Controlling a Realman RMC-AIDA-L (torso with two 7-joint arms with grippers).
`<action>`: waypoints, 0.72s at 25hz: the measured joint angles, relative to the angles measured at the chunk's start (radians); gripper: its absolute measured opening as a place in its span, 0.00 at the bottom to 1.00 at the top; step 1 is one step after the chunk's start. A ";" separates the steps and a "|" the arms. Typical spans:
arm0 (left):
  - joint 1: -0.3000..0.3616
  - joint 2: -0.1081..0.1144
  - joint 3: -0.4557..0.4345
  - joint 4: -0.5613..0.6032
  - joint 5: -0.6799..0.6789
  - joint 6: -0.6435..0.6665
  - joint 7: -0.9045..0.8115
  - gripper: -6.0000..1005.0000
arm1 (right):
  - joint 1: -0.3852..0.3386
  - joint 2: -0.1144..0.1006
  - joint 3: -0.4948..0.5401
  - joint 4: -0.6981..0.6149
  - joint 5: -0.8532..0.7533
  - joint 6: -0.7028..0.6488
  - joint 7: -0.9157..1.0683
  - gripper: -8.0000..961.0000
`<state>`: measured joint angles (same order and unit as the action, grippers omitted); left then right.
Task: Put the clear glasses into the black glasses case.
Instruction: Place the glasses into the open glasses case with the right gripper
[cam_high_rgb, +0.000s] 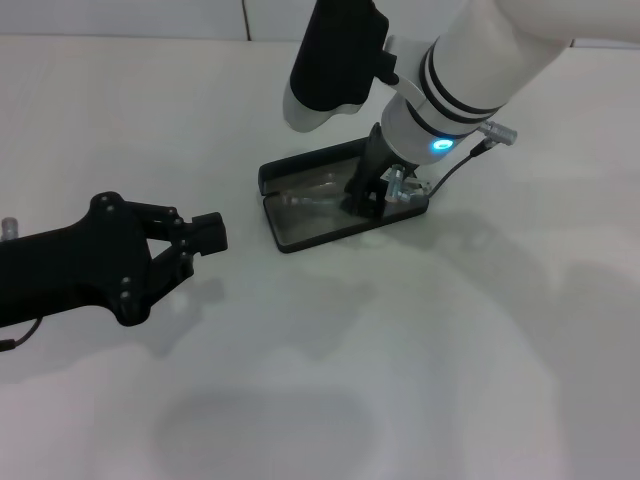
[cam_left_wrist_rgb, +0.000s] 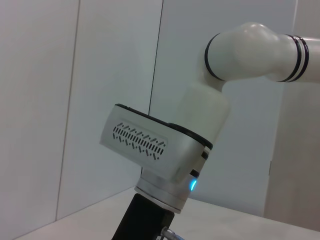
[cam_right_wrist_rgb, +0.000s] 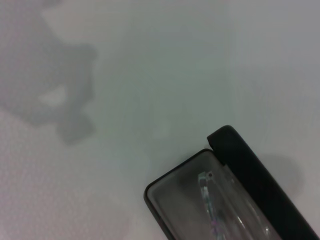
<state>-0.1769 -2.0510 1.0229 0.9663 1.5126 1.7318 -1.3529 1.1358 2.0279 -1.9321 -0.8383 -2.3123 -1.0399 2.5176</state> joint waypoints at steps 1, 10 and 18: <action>0.000 0.000 0.000 0.000 0.000 0.000 0.000 0.07 | 0.000 0.000 0.000 0.000 0.000 -0.004 0.000 0.16; -0.002 0.000 -0.008 0.000 0.002 0.000 0.000 0.07 | -0.026 0.000 0.012 -0.074 -0.029 -0.035 0.000 0.16; -0.006 -0.005 -0.025 0.000 0.013 0.000 0.000 0.07 | -0.090 0.000 0.037 -0.171 -0.105 -0.053 0.000 0.17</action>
<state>-0.1832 -2.0563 0.9977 0.9664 1.5258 1.7322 -1.3529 1.0455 2.0277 -1.8949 -1.0097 -2.4175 -1.0934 2.5178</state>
